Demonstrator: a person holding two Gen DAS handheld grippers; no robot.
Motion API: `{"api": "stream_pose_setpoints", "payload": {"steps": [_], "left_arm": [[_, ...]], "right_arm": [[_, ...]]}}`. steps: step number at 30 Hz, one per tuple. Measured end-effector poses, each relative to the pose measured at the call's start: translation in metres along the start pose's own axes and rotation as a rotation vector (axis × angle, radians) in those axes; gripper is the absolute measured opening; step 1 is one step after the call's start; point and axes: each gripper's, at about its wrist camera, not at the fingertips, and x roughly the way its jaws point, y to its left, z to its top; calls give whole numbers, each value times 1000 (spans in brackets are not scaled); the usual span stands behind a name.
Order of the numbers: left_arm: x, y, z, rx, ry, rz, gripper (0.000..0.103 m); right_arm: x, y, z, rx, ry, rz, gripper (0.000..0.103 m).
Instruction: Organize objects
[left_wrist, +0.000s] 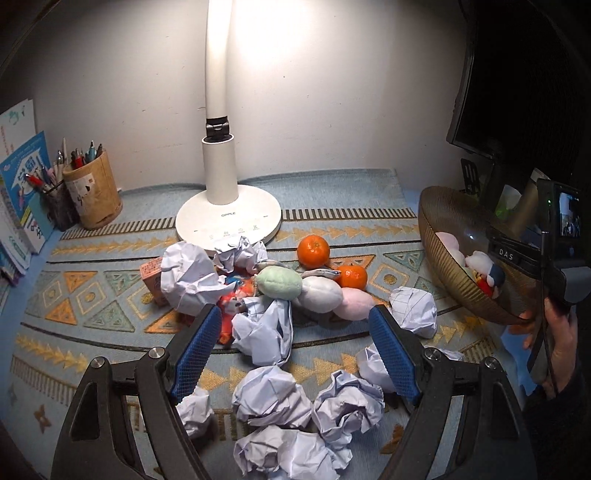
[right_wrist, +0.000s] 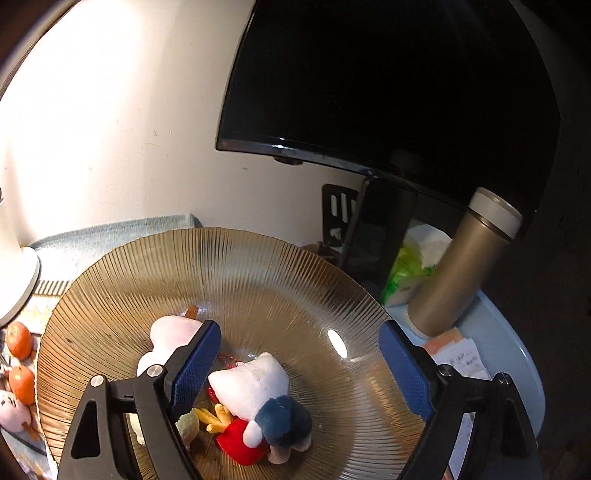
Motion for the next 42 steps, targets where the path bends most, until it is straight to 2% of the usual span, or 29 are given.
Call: {"api": "stream_pose_setpoints", "payload": {"steps": [3, 7, 9, 14, 15, 18, 22, 25, 28, 34, 38, 42], "left_arm": [[-17, 15, -14, -16, -21, 10, 81], [-30, 24, -33, -25, -28, 67, 81], [-35, 26, -42, -40, -24, 72, 81], [-48, 30, -59, -60, -26, 126, 85], [-49, 31, -61, -63, -25, 138, 85], [-54, 32, -69, -71, -5, 180, 86], [-57, 40, -89, -87, 17, 208, 88], [-54, 46, -103, -89, 38, 240, 88], [-49, 50, -112, -88, 42, 260, 88], [-44, 66, -124, -111, 58, 282, 88], [-40, 69, -128, -116, 69, 294, 88], [-32, 68, -130, -121, 81, 302, 88]], "right_arm": [[-23, -16, -24, 17, 17, -54, 86], [-37, -26, -42, 37, 8, -38, 86], [-43, -23, -44, 20, 0, -30, 86], [-112, -15, -36, 22, -160, 35, 86], [-127, -12, -35, 19, -182, 63, 89], [-170, 6, -40, 2, -218, 250, 95], [-197, 47, -75, -52, -148, 410, 98], [-195, 72, -109, -72, -60, 486, 98], [-188, 90, -135, -73, 3, 524, 98], [-167, 106, -155, -60, 118, 543, 98], [-160, 108, -163, -51, 154, 539, 98], [-153, 114, -163, -61, 172, 490, 98]]}}
